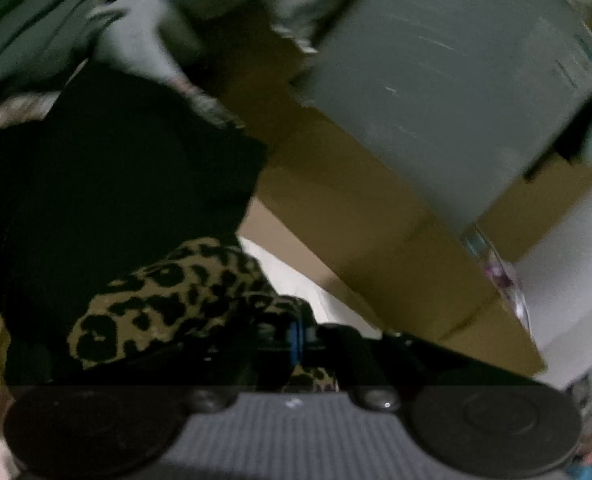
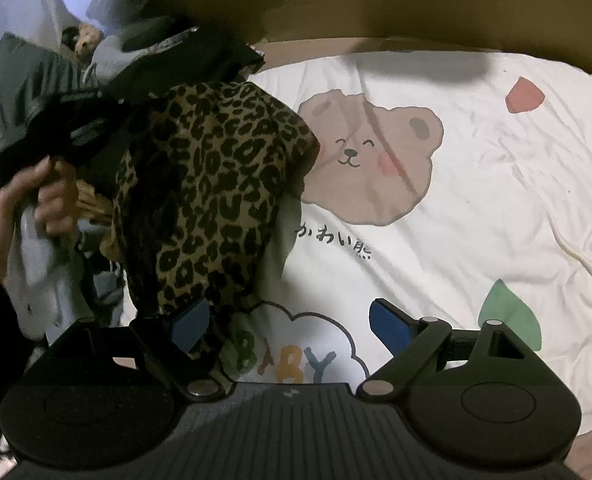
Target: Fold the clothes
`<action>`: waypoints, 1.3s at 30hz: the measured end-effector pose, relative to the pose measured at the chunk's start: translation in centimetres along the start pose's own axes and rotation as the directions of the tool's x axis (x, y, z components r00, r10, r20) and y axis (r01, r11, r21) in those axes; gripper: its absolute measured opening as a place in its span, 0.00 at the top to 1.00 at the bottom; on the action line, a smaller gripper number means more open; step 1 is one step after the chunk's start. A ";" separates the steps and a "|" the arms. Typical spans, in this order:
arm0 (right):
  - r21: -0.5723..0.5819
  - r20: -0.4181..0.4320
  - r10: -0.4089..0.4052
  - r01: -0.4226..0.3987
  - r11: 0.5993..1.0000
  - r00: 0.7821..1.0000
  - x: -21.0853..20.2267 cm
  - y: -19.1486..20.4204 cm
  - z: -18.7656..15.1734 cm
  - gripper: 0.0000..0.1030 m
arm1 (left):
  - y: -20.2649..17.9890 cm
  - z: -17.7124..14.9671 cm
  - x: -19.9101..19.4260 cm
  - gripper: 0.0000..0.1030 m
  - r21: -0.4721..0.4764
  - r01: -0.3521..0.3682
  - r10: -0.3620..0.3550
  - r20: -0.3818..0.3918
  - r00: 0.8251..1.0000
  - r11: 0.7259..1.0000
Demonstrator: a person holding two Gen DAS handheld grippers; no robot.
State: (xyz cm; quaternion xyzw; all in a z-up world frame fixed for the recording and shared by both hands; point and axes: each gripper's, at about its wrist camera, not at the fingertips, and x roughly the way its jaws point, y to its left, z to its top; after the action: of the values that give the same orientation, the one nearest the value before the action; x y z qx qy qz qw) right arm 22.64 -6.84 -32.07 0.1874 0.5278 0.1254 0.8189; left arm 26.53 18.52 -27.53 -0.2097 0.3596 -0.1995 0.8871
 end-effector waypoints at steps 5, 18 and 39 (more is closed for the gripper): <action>0.026 0.031 0.008 -0.008 1.000 0.999 -1.0 -0.3 1.2 0.13 | -2.9 -1.9 -1.0 0.99 0.121 0.068 -0.066 -0.016 0.998 0.990; 0.101 0.065 0.066 -0.072 0.992 0.996 -3.1 -0.9 3.6 0.13 | -8.3 -8.8 -2.6 0.99 0.233 0.212 -0.184 -0.135 0.974 0.949; 0.294 -0.093 0.124 -0.092 0.951 0.988 -1.3 -4.9 3.9 0.25 | -13.6 -18.8 -4.3 0.99 0.451 0.424 -0.292 -0.334 0.896 0.785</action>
State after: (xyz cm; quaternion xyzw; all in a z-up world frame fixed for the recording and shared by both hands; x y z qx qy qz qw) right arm 25.71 -12.43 -31.68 0.3265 0.5740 0.1018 0.7440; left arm 7.33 5.05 -30.42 -0.0043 0.3536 -0.4783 0.8039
